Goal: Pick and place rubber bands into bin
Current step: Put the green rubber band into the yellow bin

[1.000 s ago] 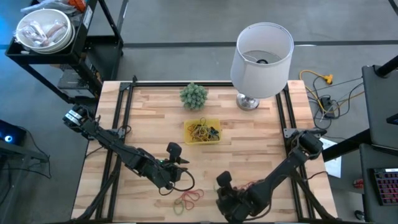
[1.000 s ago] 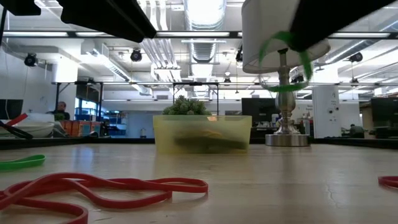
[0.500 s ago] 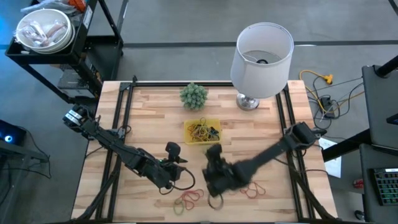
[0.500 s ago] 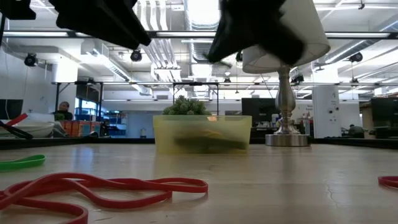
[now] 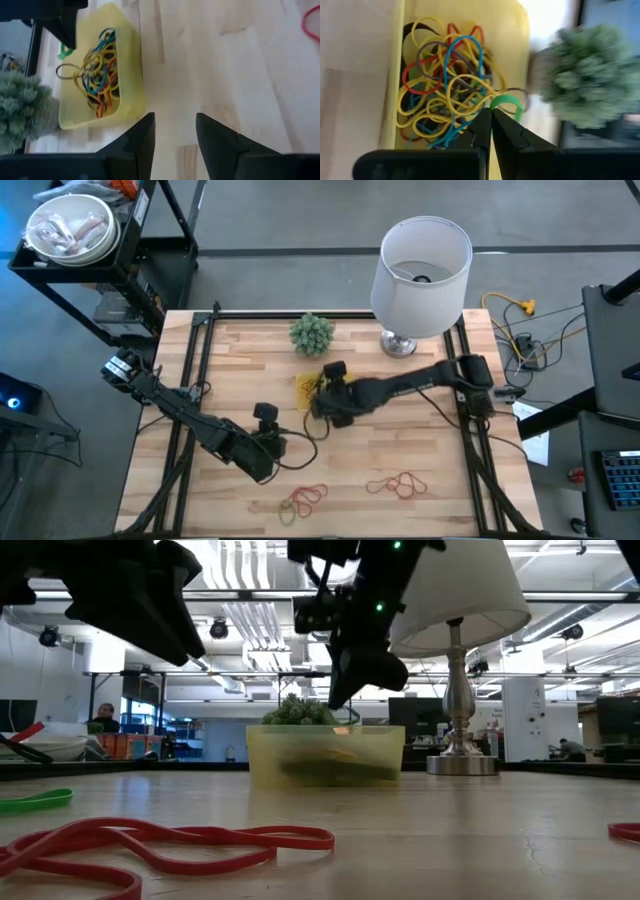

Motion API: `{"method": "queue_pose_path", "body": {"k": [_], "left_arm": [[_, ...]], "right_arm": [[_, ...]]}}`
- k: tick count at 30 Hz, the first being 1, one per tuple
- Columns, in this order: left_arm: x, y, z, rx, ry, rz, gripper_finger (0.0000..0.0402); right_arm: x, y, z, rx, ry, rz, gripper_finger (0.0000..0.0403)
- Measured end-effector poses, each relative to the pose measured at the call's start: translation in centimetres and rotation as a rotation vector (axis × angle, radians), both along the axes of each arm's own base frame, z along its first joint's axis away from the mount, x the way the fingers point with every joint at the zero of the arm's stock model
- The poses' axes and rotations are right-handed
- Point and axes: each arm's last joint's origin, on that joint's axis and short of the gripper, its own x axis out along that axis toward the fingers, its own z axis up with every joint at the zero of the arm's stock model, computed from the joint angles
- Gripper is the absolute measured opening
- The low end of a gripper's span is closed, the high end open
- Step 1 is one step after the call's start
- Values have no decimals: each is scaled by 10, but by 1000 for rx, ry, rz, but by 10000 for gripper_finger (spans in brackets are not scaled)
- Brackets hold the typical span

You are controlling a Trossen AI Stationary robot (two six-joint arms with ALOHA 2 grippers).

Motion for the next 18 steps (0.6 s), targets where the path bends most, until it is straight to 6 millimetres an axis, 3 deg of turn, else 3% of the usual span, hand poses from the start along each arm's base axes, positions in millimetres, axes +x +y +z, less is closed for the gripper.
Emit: {"method": "queue_pose_path", "body": {"k": [8,18], "left_arm": [[-12,8,-7,3,-2,49,127],[-35,23,-9,-62,-66,135,127]], "right_arm": [[-2,-46,-7,289,6,-144,13],[-7,-49,1,349,5,-158,103]]}}
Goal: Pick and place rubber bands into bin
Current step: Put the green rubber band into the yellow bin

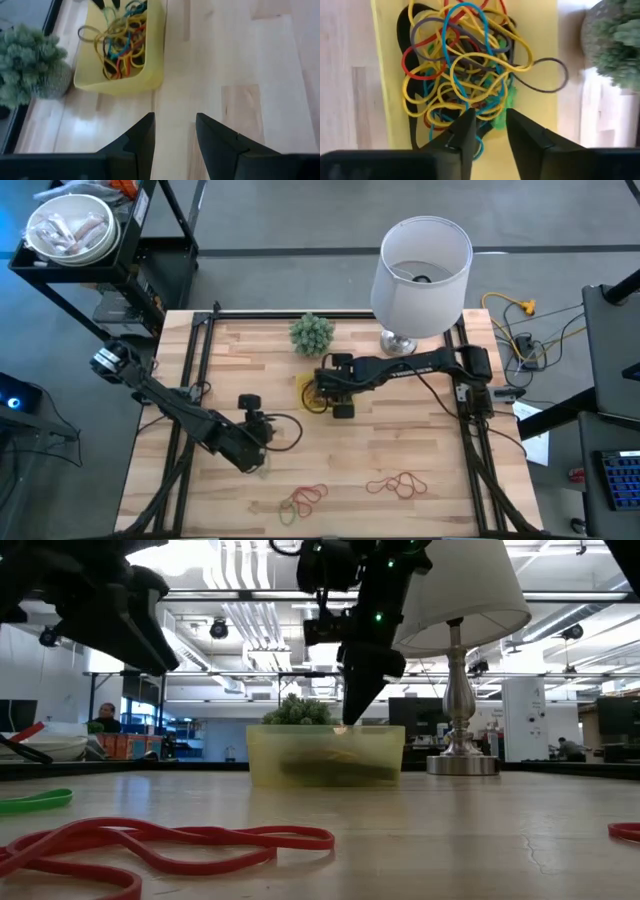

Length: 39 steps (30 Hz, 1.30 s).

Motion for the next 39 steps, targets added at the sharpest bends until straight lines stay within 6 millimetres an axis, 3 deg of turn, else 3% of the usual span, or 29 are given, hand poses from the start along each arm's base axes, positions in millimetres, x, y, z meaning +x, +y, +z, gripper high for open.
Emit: {"method": "queue_pose_path", "body": {"k": [9,16,23,27,33,39], "left_arm": [[-5,3,-5,-30,-33,9,127],[-4,-3,-14,-165,46,-79,127],[-1,-12,-27,-297,189,-168,127],[2,-15,-38,-324,242,-143,127],[7,-17,-56,-302,310,-120,127],[12,-19,-59,-321,343,-118,127]], "right_arm": [[-27,20,50,-7,-81,-46,143],[-61,86,66,35,-55,51,144],[-94,162,55,55,-98,173,132],[-115,196,43,24,-137,210,124],[-150,229,25,-22,-177,187,113],[-173,246,16,-40,-232,151,103]]}}
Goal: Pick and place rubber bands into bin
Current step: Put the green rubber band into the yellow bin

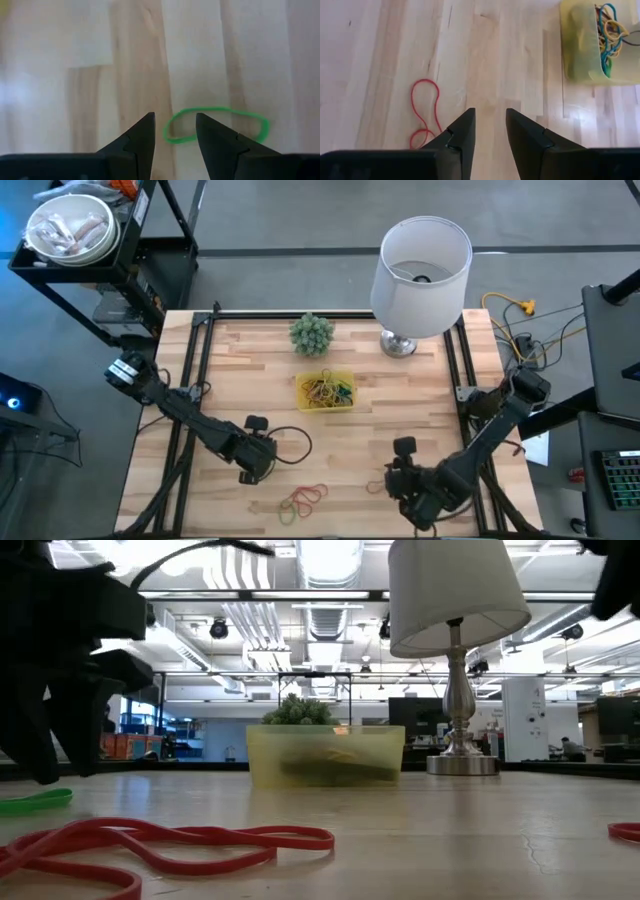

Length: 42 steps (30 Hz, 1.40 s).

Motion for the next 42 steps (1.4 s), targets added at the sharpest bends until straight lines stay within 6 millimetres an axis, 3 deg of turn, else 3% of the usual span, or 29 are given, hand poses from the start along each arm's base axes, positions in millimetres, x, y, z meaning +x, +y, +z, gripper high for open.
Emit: {"method": "queue_pose_path", "body": {"k": [14,17,22,28,42], "left_arm": [[7,14,-17,-47,143,112,122],[8,15,-19,-54,163,109,93],[9,15,-20,-60,177,71,12],[12,14,-15,-30,166,55,1],[50,25,41,612,-176,18,0]], "right_arm": [[-10,10,-1,-3,-80,-9,80],[-9,11,-1,-1,-82,-9,75],[-9,11,-1,10,-90,-9,70],[-9,11,-4,5,-86,-9,68],[-10,9,-6,-37,-119,-16,68]]}}
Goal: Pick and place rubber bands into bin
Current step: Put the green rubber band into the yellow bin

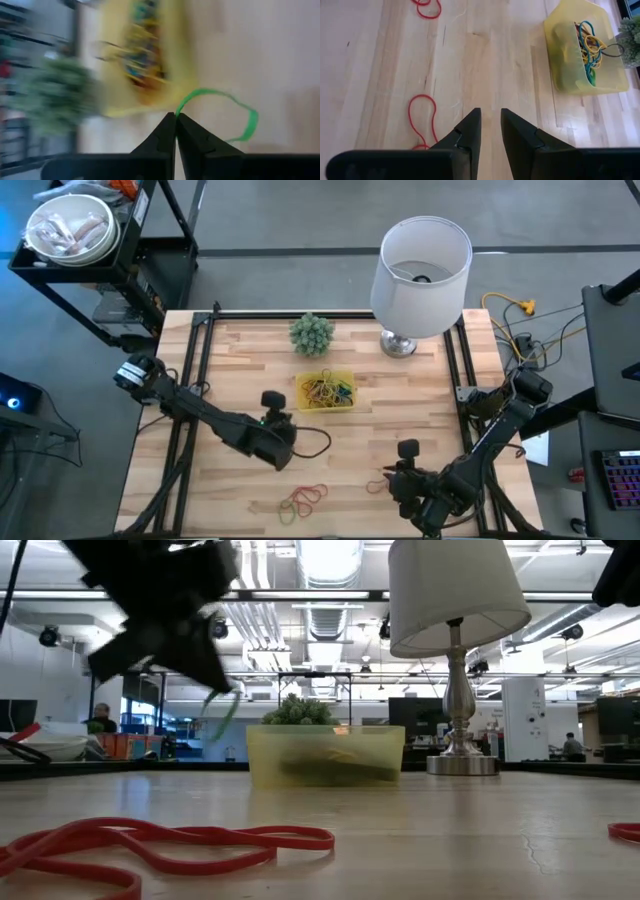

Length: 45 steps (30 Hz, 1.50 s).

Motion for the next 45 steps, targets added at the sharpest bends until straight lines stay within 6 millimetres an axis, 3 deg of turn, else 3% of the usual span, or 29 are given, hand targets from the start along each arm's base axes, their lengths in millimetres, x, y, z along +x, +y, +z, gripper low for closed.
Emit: {"method": "queue_pose_path", "body": {"k": [5,11,17,23,32,42,45], "left_arm": [[15,16,24,161,-101,79,0],[35,46,36,200,-164,132,0],[50,78,36,94,-171,102,0],[53,99,36,39,-166,128,0],[52,117,27,-98,-128,87,0],[49,118,17,-129,-109,71,1],[50,118,17,-161,-113,43,18]], "right_arm": [[0,0,0,-1,1,0,68],[-1,-1,-2,-4,4,-1,68],[-1,-1,-3,-8,7,-1,68],[-1,-2,-4,-9,9,-2,68],[-1,-2,-4,-7,8,-2,68],[-1,-1,-4,-4,6,-2,68],[-1,-1,-4,-2,4,-2,68]]}}
